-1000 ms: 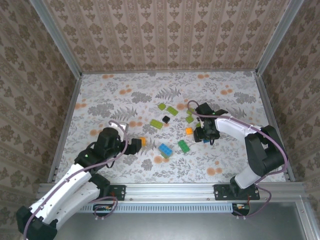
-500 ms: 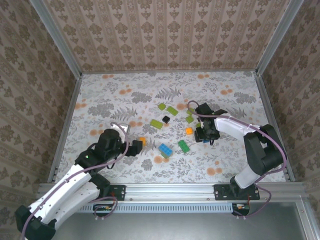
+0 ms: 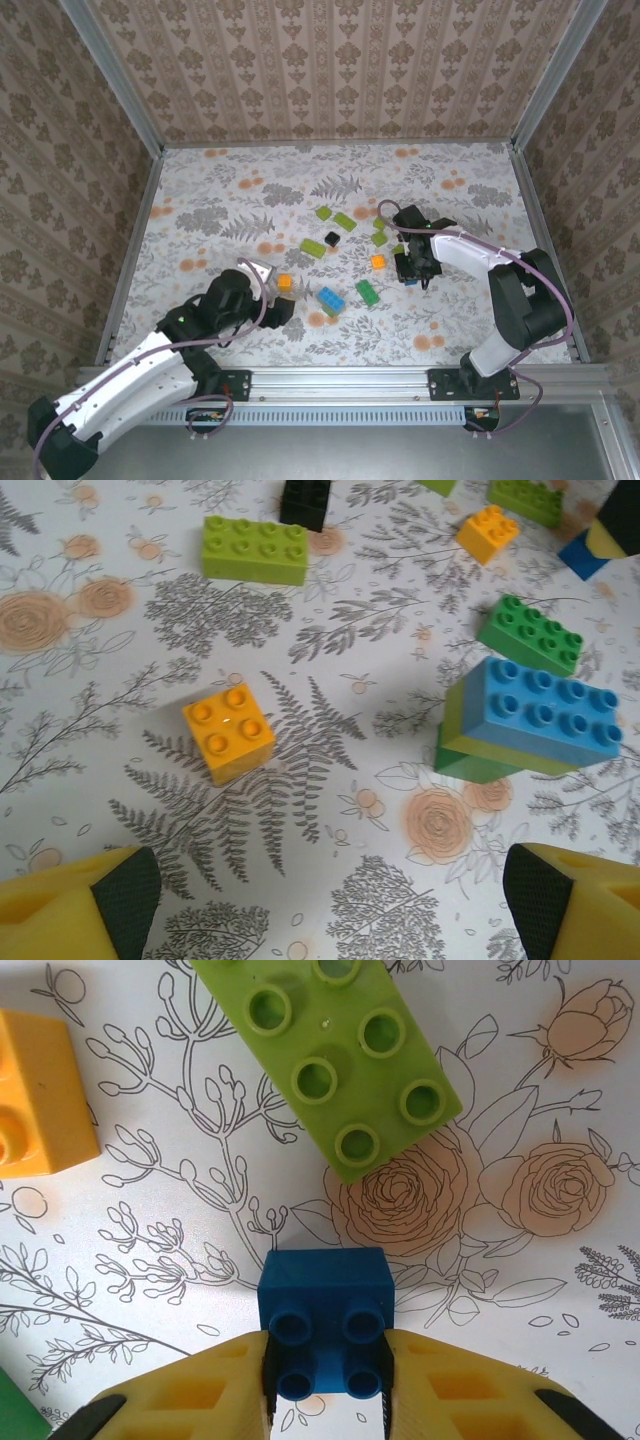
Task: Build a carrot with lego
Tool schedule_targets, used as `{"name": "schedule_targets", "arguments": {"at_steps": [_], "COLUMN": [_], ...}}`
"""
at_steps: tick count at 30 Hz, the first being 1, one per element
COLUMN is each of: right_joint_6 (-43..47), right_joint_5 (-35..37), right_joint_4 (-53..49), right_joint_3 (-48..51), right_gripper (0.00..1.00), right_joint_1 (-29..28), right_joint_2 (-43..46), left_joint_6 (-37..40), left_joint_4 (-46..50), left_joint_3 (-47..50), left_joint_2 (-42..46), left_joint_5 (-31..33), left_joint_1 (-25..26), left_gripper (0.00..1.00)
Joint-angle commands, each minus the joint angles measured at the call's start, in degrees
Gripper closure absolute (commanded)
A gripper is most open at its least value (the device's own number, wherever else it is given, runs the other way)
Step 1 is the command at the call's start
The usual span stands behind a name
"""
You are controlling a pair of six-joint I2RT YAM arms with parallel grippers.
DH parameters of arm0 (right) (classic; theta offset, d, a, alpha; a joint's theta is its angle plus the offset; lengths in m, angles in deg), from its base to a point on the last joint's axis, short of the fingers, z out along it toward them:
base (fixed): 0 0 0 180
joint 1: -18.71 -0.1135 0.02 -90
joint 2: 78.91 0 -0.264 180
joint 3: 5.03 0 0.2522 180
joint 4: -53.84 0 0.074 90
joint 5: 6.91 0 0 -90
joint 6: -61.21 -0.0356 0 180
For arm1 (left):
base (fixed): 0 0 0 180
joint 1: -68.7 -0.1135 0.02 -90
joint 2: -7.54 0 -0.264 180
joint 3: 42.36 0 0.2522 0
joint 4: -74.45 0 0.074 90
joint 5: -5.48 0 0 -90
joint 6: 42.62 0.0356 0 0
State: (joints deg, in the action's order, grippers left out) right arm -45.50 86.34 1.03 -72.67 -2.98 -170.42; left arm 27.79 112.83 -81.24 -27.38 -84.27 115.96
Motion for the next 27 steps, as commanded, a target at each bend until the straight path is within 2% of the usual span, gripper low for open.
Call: {"name": "schedule_targets", "arguments": {"at_steps": [1,7,13,18,27], "right_joint_6": [-0.3,0.11,1.28,4.39,6.69], "right_joint_5": [-2.14,-4.14,-3.97,-4.98,-4.8], "right_joint_4": [-1.18,-4.74,-11.81,-16.75,-19.66], "right_joint_3": [0.44,-3.11,-11.05,-19.12,-27.85], "right_gripper": [0.7,0.73,0.73,0.72,0.72], "right_joint_1": [-0.18,-2.69,-11.32,-18.4,-23.89], "right_joint_2": [0.43,5.73,6.71,4.01,-3.35], "left_joint_6": [1.65,1.53,1.52,1.49,1.49], "left_joint_4": [-1.72,-2.39,-2.58,-2.61,-2.23], "left_joint_3": [0.6,1.3,1.57,1.54,1.49], "left_joint_2": [1.16,1.22,1.71,1.5,1.87], "left_joint_5": [-0.24,0.43,0.54,0.45,0.6], "left_joint_1": [0.62,0.64,0.7,0.68,0.8], "left_gripper": [0.09,0.09,0.09,0.09,0.09]}}
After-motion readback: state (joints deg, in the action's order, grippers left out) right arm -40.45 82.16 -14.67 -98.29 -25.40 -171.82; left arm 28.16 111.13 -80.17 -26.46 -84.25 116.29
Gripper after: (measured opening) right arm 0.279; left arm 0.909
